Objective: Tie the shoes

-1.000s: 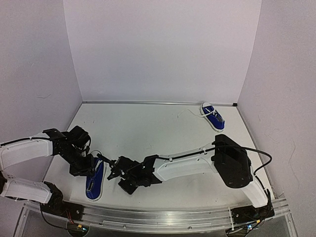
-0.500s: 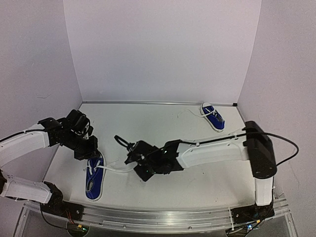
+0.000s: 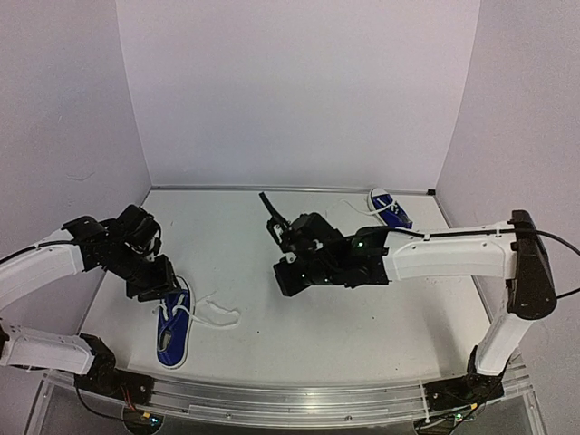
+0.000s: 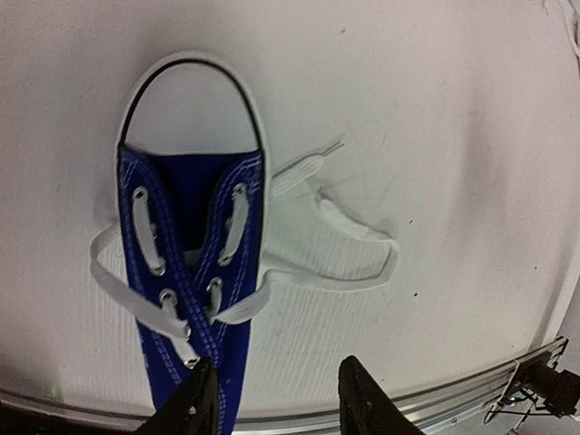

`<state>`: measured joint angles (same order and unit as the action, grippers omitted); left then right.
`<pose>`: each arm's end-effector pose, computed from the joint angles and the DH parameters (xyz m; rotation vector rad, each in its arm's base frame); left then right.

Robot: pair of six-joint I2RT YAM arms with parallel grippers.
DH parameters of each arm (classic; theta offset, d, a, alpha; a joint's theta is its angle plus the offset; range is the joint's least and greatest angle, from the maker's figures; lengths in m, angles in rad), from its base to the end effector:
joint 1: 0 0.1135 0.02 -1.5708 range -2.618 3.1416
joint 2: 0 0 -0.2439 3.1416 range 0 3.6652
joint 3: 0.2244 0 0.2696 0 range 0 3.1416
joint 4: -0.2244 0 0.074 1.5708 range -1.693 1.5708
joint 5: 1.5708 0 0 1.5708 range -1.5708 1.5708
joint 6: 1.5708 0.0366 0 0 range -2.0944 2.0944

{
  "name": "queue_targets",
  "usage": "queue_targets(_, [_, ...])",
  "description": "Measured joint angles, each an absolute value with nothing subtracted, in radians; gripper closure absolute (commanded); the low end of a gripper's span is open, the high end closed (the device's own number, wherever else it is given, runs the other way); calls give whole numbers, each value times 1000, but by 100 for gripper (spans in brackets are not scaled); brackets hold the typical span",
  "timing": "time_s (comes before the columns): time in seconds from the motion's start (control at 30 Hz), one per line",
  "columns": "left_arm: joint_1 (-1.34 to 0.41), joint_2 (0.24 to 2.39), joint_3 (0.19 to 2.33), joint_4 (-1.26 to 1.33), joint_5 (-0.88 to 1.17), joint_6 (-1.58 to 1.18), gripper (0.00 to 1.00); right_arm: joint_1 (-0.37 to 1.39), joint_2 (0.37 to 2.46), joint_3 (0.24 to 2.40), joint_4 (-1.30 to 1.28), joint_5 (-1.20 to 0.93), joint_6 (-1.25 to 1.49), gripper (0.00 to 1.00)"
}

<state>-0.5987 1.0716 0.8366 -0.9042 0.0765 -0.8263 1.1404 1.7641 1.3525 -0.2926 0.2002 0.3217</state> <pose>0.1794 -0.1258 0.2244 -0.2971 2.8085 -0.4865 0.1800 0.3745 0.2316 -0.8228 2.1667 0.5420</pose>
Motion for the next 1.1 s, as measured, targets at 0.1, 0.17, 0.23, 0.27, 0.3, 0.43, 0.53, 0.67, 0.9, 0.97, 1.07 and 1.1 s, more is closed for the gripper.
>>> queue_targets(0.1, [-599, 1029, 779, -955, 81, -838, 54, 1142, 1792, 1326, -291, 155, 330, 96])
queue_targets(0.17, [-599, 1028, 743, -980, 87, -839, 53, 1142, 1802, 1326, -277, 96, 322, 78])
queue_targets(0.23, [-599, 1034, 716, -999, 95, -838, 53, 1142, 1815, 1334, -262, 33, 312, 57])
queue_targets(0.27, [-599, 1036, 709, -1007, 97, -838, 53, 1142, 1833, 1349, -252, -4, 299, 53])
queue_targets(0.3, [-599, 1037, 706, -1014, 99, -838, 53, 1142, 1856, 1366, -242, -35, 282, 53])
queue_targets(0.43, [-599, 1037, 703, -1017, 102, -839, 53, 1152, 1989, 1453, -225, -119, 271, 52])
queue_targets(0.53, [-599, 1036, 688, -1011, 103, -841, 53, 1157, 2081, 1512, -227, -147, 279, 52])
queue_targets(0.67, [-599, 1036, 673, -1004, 106, -844, 53, 1163, 2181, 1595, -248, -150, 289, 53])
queue_targets(0.9, [-599, 1036, 669, -974, 113, -844, 53, 1174, 2298, 1743, -312, -103, 288, 55])
queue_targets(0.97, [-599, 1036, 663, -966, 114, -844, 53, 1178, 2334, 1789, -340, -75, 283, 57])
queue_targets(1.07, [-599, 1037, 652, -959, 116, -844, 53, 1187, 2376, 1831, -381, -40, 273, 62])
queue_targets(1.1, [-599, 1038, 650, -958, 119, -844, 53, 1191, 2384, 1840, -386, -27, 270, 65])
